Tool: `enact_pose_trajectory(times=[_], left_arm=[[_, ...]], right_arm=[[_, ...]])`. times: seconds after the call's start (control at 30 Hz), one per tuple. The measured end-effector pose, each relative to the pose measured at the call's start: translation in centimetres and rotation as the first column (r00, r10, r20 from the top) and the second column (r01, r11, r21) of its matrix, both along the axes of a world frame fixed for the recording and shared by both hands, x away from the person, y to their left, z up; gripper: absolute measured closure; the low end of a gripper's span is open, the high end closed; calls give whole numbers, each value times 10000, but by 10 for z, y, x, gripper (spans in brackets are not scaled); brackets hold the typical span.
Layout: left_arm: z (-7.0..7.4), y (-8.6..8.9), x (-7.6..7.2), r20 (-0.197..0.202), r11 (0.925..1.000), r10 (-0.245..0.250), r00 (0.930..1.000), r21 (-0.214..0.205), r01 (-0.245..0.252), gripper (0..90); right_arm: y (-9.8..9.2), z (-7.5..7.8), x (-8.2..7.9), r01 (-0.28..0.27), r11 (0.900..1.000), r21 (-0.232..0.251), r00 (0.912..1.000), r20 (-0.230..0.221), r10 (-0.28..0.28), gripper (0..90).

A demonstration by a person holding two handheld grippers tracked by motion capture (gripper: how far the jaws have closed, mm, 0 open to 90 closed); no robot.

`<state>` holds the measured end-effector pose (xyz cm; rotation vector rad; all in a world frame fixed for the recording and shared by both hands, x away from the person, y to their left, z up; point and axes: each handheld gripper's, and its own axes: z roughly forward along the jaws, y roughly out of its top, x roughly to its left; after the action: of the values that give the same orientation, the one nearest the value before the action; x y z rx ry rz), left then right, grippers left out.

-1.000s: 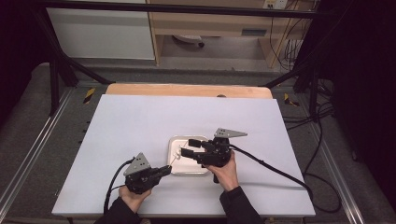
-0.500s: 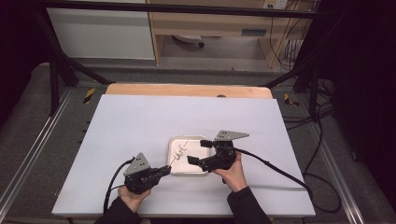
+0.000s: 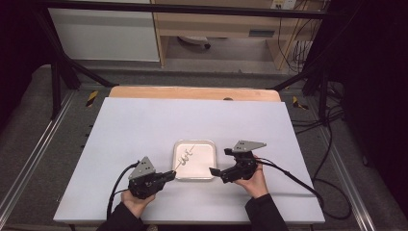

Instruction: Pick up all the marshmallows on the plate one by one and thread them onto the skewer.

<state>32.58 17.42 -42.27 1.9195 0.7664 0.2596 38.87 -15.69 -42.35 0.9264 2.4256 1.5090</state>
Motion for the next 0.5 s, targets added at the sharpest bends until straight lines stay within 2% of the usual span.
enact_pose_trajectory(times=[0.03,0.1,0.3,0.4,0.5], left_arm=[[0,0,1,-9,10000,-19,10000,-11,19,885],[1,1,2,-84,10000,-16,10000,31,16,884],[4,1,5,-265,9997,-62,9996,220,68,884],[7,1,8,-320,9996,-40,9995,290,49,883],[10,0,10,-345,9991,11,9994,424,4,883]], right_arm=[[0,0,0,0,10000,0,10000,0,0,6],[-9,-4,-2,22,9991,-427,10000,21,-21,3],[-23,-11,-4,11,9972,-746,10000,-26,-13,3],[-36,-14,-6,236,9944,-1034,9997,41,-233,3],[-43,-15,-8,369,9940,-1032,9993,44,-367,3]])
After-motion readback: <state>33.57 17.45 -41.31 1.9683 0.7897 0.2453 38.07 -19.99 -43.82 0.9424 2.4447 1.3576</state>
